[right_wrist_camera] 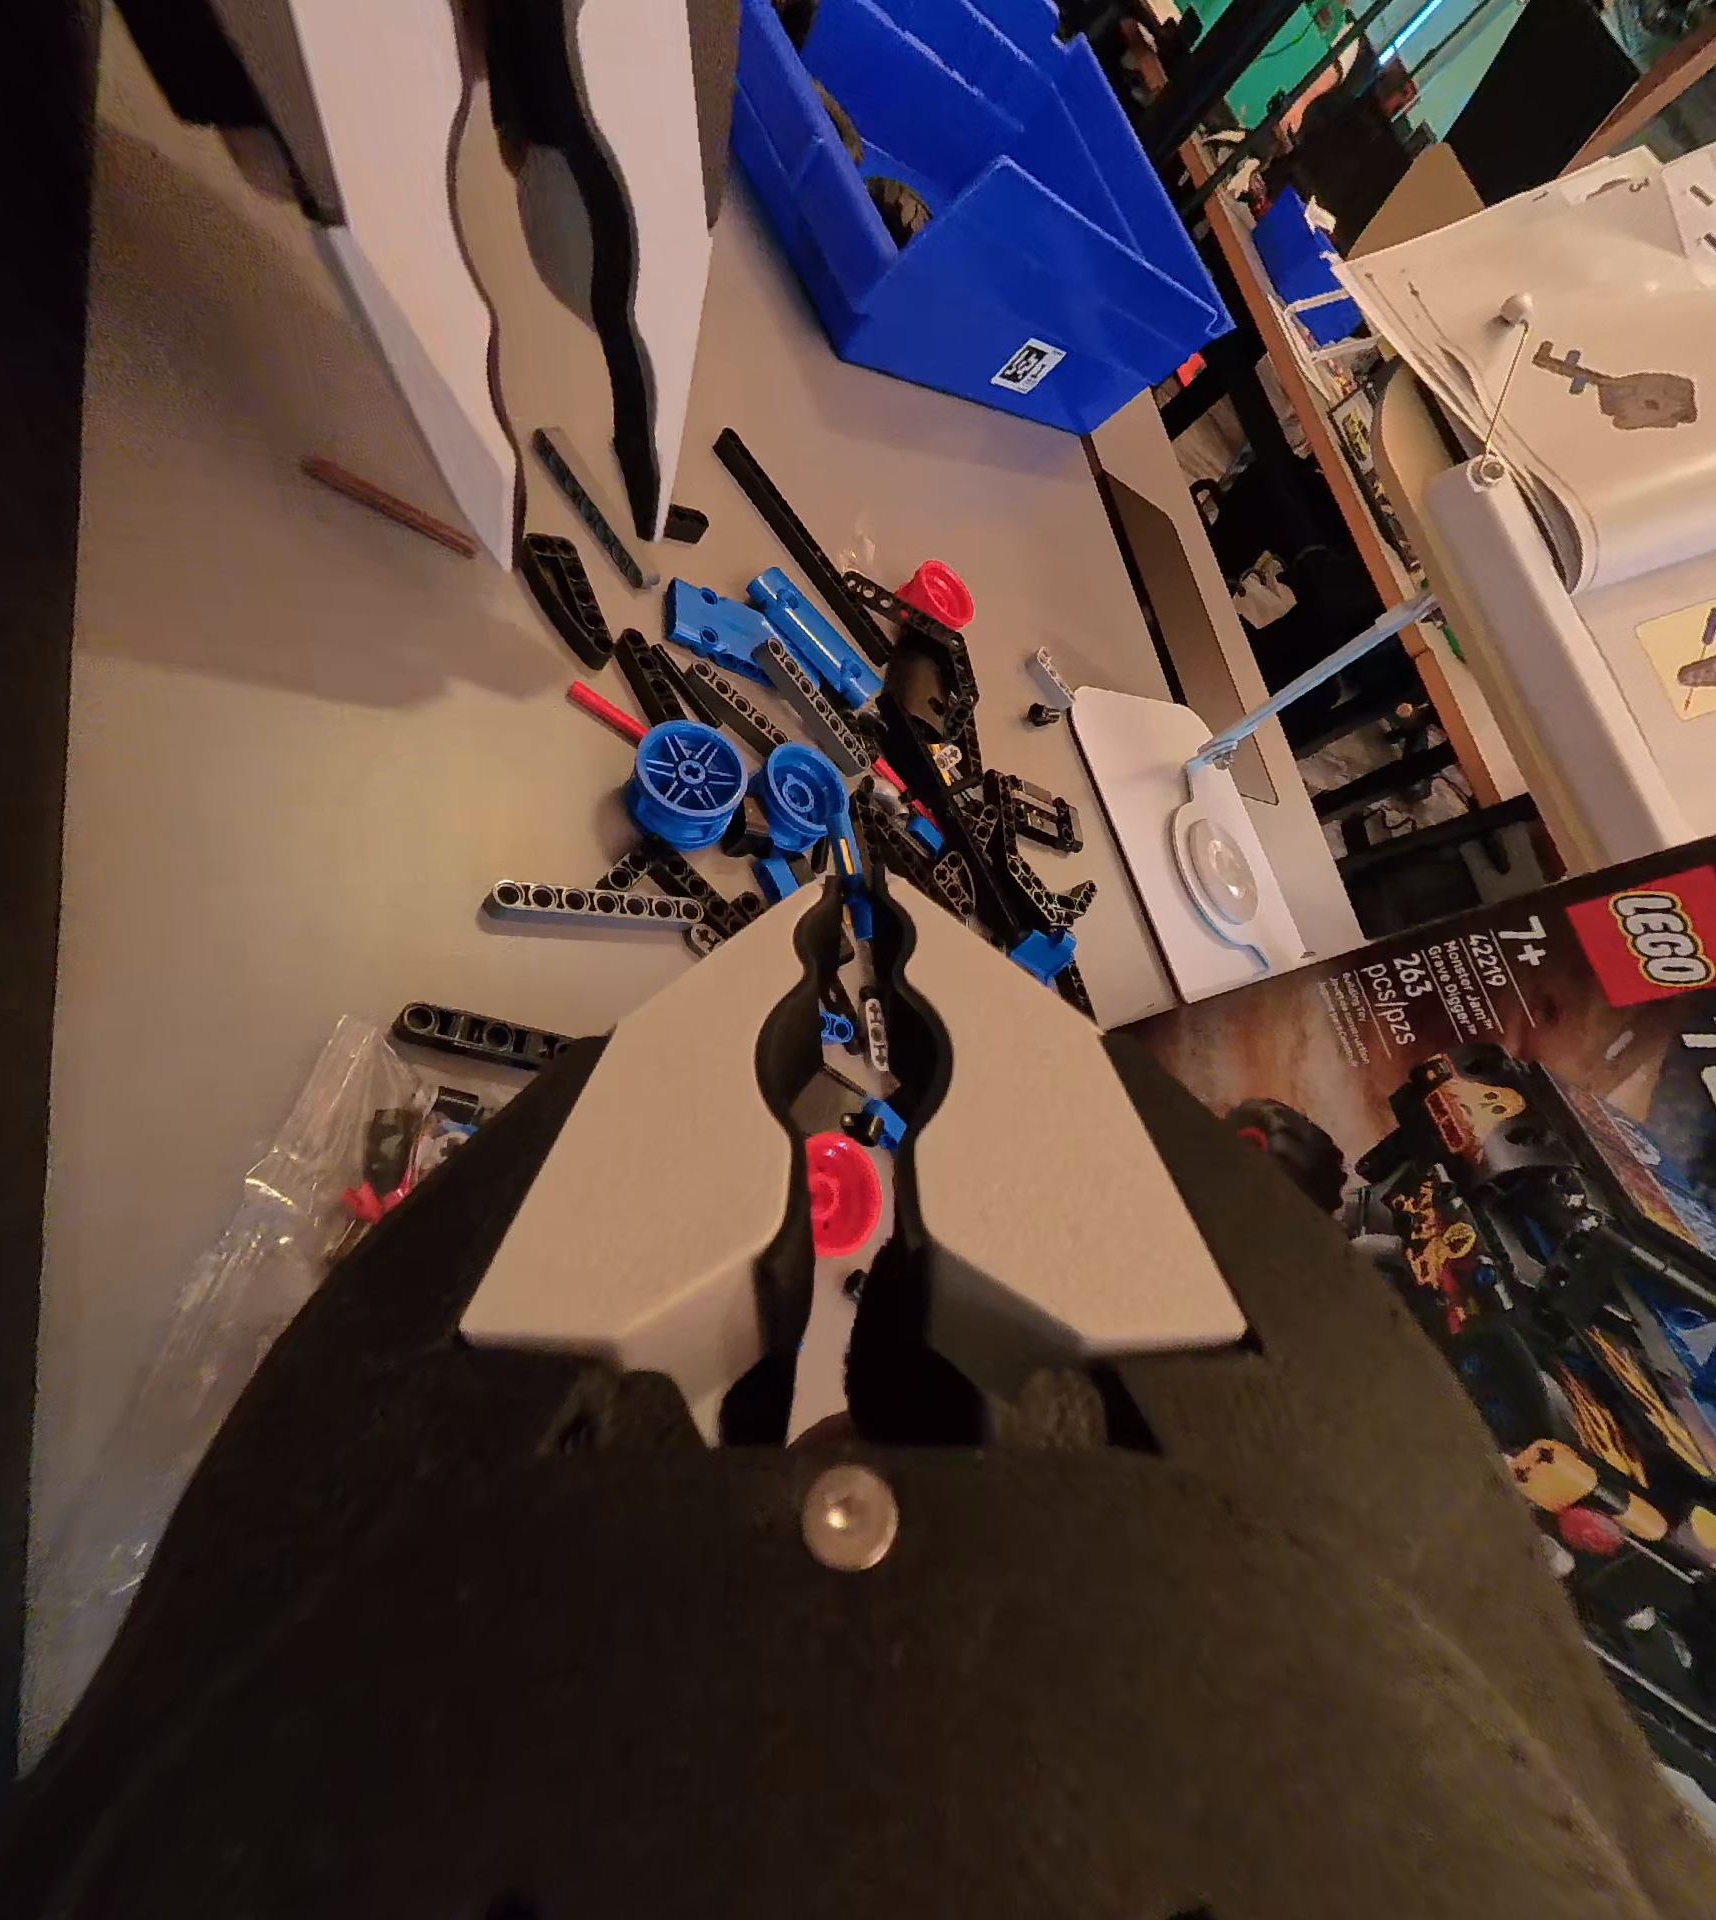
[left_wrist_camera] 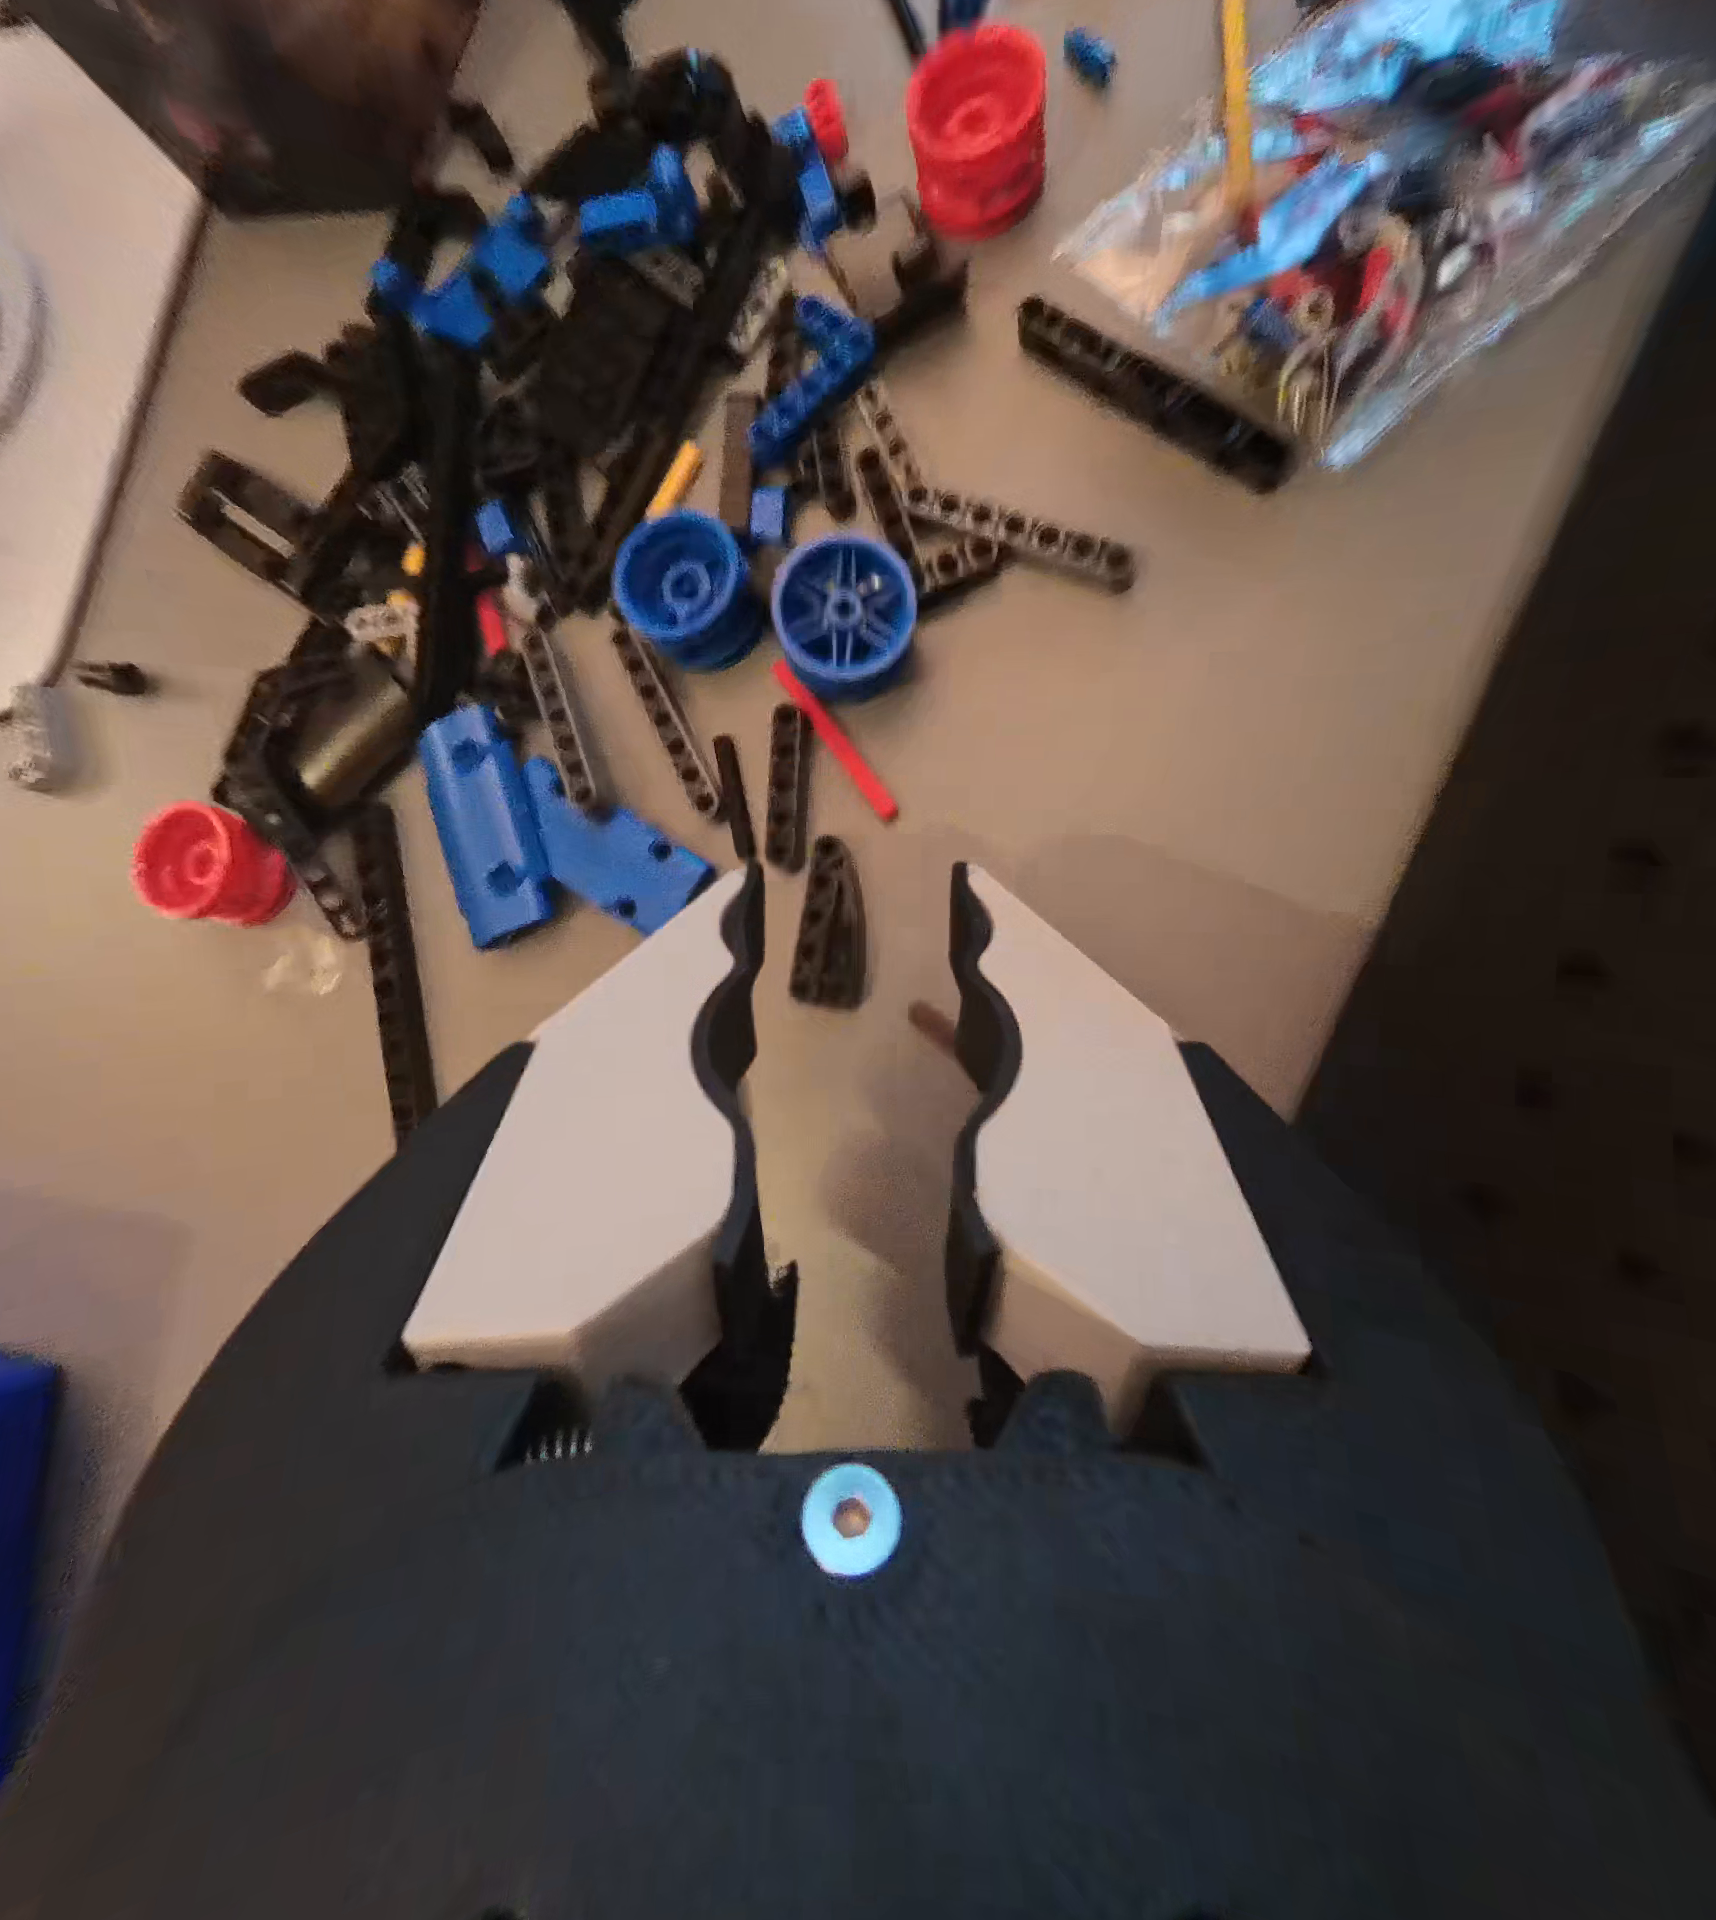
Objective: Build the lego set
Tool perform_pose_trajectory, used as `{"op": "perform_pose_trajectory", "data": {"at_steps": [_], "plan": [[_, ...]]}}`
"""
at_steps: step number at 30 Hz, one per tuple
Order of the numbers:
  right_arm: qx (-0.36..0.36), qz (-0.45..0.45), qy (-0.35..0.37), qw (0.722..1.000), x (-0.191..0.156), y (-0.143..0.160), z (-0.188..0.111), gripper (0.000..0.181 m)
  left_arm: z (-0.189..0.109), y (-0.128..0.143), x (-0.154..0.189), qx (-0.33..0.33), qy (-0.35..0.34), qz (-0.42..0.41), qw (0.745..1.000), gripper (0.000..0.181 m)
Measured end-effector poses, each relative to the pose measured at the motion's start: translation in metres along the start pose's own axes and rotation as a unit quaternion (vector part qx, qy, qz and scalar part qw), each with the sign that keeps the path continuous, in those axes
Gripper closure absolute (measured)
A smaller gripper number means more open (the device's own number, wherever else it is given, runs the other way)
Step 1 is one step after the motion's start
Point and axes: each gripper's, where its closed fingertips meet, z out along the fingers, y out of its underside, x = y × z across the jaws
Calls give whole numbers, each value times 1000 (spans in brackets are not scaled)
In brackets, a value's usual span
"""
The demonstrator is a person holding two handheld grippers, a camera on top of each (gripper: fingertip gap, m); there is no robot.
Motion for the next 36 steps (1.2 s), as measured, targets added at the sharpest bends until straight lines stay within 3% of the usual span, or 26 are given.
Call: {"op": "perform_pose_trajectory", "data": {"at_steps": [1, 6, 12, 23, 36], "plan": [[1, 1, -1, 1000, 0, 0, 0, 178, 1, 7, -1, -10, 16, 5, 1000, 148], [-1, 5, 2, 1000, 2, 2, 0, 178, 17, 30, -9, -55, 36, 20, 998, 157], [-2, 8, -1, 1000, 1, 5, 2, 178, 21, 25, -8, -47, 31, 53, 997, 168], [0, 12, -5, 1000, 1, 7, 2, 178, 24, -2, 58, -16, 138, 251, 958, 168], [2, 28, -21, 999, -1, 12, 3, 178, 30, -14, 58, -19, 72, 398, 915, 168]]}}
